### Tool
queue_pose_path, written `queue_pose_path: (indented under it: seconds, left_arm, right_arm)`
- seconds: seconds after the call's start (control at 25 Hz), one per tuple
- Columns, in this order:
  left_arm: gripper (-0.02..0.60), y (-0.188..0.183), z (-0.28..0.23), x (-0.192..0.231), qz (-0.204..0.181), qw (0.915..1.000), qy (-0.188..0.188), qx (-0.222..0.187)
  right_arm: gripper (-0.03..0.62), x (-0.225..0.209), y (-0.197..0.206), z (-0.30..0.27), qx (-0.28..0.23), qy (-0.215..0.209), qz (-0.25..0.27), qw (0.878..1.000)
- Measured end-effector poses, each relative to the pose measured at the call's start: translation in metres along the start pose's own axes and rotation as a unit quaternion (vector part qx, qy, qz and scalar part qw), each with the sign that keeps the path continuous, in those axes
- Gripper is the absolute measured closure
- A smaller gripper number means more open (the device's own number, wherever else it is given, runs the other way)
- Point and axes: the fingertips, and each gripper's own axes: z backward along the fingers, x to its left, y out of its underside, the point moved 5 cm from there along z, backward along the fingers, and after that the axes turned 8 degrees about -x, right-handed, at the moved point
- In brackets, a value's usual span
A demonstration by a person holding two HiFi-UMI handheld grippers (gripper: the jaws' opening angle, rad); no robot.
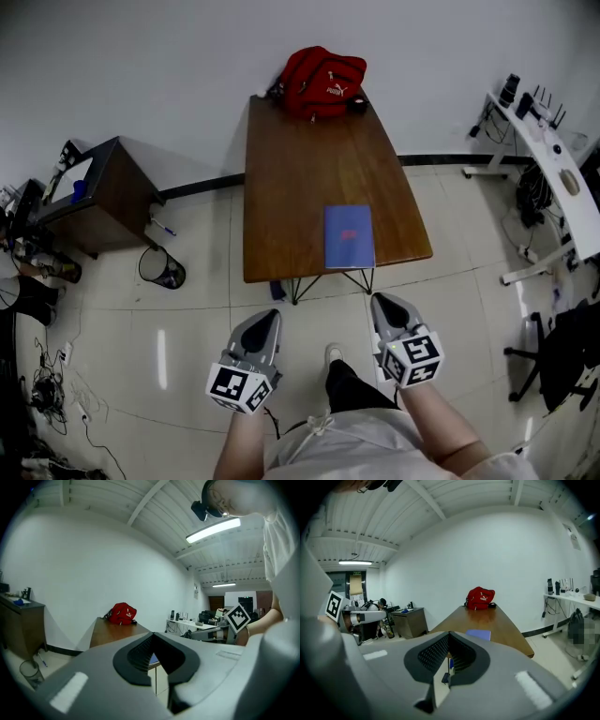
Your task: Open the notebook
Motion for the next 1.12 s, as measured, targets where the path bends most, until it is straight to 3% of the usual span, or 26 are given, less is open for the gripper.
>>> queue_pose_path:
  seconds: [0.28,0.56,0.92,1.12]
  left_arm:
    - [0.588,0.038,-0.092,0.044,0.034,0.9979,0.021,0.051]
    - [0.588,0.068,-0.163,0.082,0.059,0.9947,0.048,0.070]
    - [0.588,0.108,-0.193,0.095,0.098,0.9882,0.053,0.105]
    - [0.588,0.117,-0.198,0.097,0.105,0.9866,0.054,0.112]
  right_arm:
    - [0.586,-0.082,0.024,-0.086,0.076,0.046,-0.037,0.995]
    - [0.560,-0.133,0.057,-0.149,0.135,0.084,-0.072,0.985]
    - [0.514,-0.154,0.120,-0.181,0.236,0.113,-0.082,0.962]
    - [0.516,-0.155,0.130,-0.180,0.251,0.126,-0.082,0.956]
